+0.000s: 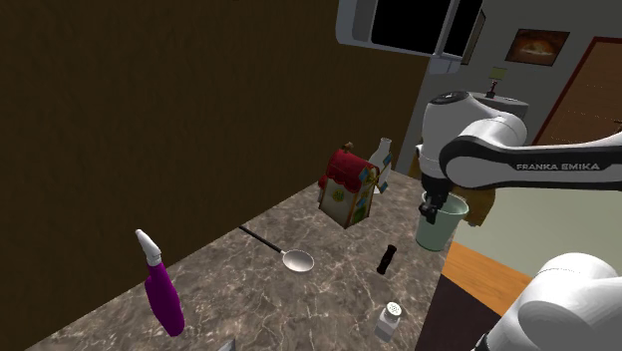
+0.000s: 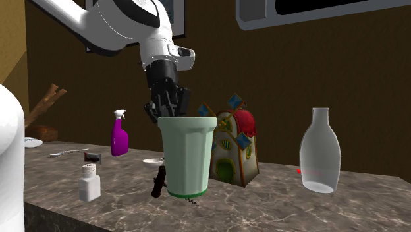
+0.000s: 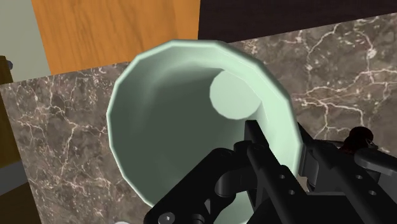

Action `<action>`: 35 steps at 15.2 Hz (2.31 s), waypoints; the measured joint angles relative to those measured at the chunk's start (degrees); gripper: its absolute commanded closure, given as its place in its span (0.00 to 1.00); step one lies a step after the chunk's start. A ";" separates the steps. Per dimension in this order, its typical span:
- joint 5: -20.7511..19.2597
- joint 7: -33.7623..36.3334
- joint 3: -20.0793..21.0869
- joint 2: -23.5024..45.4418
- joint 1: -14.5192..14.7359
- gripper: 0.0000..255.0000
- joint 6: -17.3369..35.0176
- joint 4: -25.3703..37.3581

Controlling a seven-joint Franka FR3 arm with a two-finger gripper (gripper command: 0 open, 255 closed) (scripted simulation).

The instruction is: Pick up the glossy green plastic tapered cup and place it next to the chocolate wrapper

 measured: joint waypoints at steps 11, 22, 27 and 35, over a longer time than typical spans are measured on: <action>0.63 -2.43 0.14 -1.16 0.01 1.00 -8.27 7.46; 0.83 -4.79 0.34 -0.37 -0.30 1.00 -16.05 16.38; 0.88 -5.63 0.52 0.39 -0.46 1.00 -19.13 20.34; 8.20 3.34 9.29 -0.90 2.94 1.00 -21.83 19.47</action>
